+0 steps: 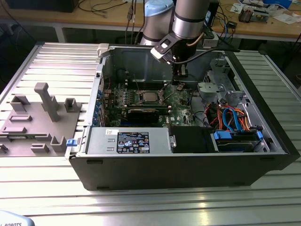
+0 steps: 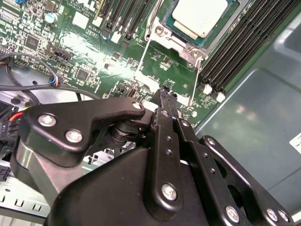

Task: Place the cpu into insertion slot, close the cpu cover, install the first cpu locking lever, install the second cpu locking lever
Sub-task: 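Close the cpu cover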

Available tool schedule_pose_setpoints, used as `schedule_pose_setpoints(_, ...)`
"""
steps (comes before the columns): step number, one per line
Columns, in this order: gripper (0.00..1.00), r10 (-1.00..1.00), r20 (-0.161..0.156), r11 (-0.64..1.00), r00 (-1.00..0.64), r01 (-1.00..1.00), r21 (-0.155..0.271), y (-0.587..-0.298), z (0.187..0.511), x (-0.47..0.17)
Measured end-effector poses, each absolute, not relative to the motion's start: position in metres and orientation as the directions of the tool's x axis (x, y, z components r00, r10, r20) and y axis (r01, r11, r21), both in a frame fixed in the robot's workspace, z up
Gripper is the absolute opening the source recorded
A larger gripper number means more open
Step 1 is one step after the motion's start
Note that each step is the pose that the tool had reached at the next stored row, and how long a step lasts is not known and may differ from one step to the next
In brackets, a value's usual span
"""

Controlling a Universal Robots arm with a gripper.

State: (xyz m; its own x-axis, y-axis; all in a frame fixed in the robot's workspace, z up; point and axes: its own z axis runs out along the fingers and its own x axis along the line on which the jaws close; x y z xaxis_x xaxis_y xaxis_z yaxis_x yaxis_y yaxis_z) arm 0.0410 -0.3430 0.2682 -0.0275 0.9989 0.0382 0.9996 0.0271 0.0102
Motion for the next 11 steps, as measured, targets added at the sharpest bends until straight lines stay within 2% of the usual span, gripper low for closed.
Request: schedule_pose_setpoints(11, 0.11, 0.999, 0.039, 0.027, -0.027, 1.0, 0.006, -0.343, 0.268, 0.055)
